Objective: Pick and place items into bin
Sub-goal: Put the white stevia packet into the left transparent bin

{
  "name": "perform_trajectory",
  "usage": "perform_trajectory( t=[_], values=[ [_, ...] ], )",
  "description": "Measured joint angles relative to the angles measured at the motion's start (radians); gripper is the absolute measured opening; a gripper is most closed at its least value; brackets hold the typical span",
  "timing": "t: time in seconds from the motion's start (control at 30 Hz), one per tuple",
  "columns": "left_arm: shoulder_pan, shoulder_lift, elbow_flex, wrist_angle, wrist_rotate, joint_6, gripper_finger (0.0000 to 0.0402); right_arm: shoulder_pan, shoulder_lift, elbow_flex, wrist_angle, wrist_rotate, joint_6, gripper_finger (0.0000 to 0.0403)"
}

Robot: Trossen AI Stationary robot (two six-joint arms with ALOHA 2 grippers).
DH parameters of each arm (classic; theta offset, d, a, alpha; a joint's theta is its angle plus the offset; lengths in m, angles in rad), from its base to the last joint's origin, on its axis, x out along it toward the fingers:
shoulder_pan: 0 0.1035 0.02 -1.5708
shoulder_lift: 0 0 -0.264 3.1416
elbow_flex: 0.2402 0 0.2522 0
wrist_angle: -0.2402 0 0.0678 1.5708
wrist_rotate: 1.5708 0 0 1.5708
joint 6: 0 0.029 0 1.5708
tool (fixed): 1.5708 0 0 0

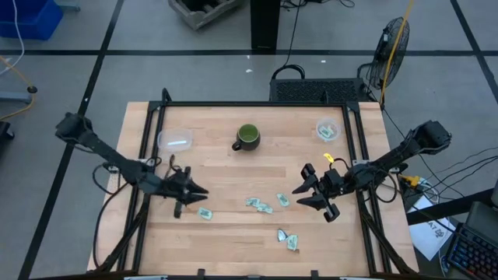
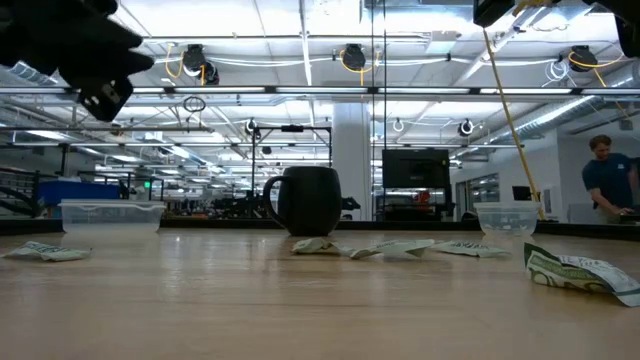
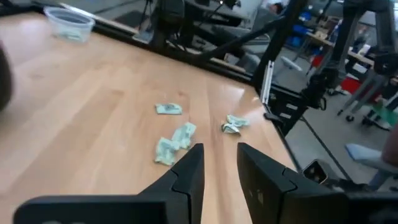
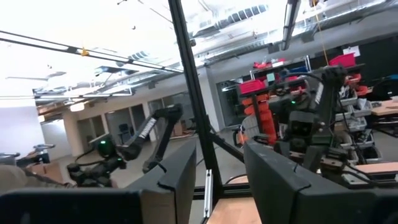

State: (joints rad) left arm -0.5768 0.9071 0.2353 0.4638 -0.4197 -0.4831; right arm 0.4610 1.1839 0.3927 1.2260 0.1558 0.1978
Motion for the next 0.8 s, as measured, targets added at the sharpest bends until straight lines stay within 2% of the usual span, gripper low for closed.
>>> perform_trajectory(
  t=[0.1,0.27,0.37,0.53,0.8],
  values=[
    [-0.027,0.129,0.097,-0.062,-0.002,0.002,0.0119,0.0,0.0,0.0,0.0,0.001,0.0,0.0128],
    [-0.051,0.319,0.272,-0.319,0.013,-0.017,0.0151,0.0,0.0,0.0,-0.003,0.003,-0.001,0.0128],
    [-0.065,0.419,0.331,-0.452,0.039,-0.073,0.0162,-0.001,0.0,0.0,-0.004,0.003,-0.001,0.0128],
    [-0.103,0.553,0.363,-0.496,0.068,-0.101,0.0166,-0.001,0.0,0.0,-0.014,0.0,-0.001,0.0128],
    [-0.12,0.637,0.365,-0.496,0.045,-0.156,0.0166,-0.016,0.0,0.0,-0.017,0.004,-0.008,0.0128]
  ],
)
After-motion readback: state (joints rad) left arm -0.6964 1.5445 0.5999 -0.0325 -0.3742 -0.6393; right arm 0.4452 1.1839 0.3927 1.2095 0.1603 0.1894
